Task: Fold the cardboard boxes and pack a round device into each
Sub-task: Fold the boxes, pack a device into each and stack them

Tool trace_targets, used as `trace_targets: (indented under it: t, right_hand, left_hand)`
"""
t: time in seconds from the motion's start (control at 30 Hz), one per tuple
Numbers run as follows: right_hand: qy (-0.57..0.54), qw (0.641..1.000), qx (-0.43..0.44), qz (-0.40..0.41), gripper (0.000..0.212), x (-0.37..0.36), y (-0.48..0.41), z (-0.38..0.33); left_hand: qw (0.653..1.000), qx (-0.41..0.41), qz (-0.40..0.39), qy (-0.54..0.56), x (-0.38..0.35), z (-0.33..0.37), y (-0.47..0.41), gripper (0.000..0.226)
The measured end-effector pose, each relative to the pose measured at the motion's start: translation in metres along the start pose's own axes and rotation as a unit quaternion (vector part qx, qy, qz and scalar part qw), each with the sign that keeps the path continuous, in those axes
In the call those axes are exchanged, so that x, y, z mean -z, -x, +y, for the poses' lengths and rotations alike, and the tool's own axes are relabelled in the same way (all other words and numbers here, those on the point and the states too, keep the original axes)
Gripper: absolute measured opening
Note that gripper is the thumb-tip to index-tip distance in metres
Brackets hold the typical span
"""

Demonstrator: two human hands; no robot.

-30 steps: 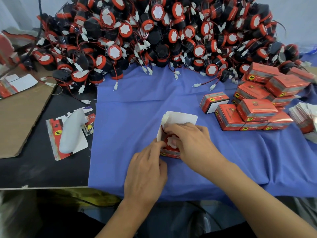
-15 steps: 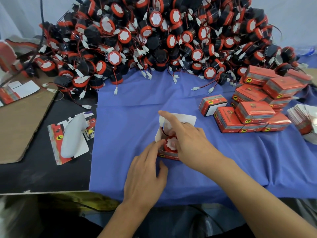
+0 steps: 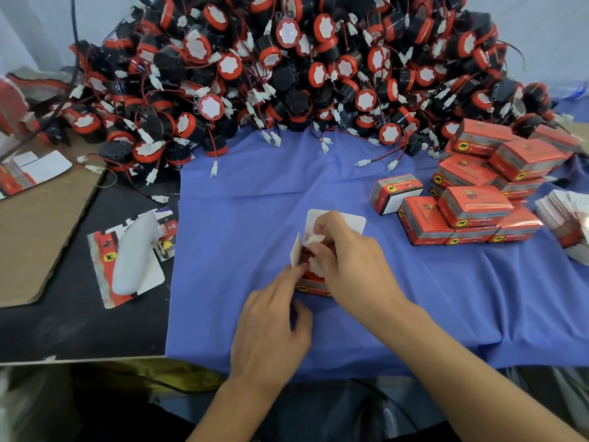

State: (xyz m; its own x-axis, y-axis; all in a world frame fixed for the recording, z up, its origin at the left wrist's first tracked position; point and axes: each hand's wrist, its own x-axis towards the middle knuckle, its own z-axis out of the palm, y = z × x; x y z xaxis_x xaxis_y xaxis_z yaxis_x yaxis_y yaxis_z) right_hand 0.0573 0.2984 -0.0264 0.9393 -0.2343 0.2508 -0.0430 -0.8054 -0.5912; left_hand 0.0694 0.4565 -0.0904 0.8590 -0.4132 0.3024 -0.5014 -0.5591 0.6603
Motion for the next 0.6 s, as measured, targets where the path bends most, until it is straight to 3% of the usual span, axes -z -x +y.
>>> trace_targets:
  t: [0.27,0.6]
  right_hand:
    - [0.013,0.999,0.047,-0.01,0.007,0.0022,0.004,0.0061]
    - [0.126,0.989,0.062,-0.055,0.013,0.0039,0.0052,-0.0018]
  left_hand:
    - [0.999,0.033,-0.017,0.019,0.0005,-0.0012,0.0025,0.041]
    - [0.995,0.049,-0.002,0.083,-0.0017,-0.0025,0.0036,0.046]
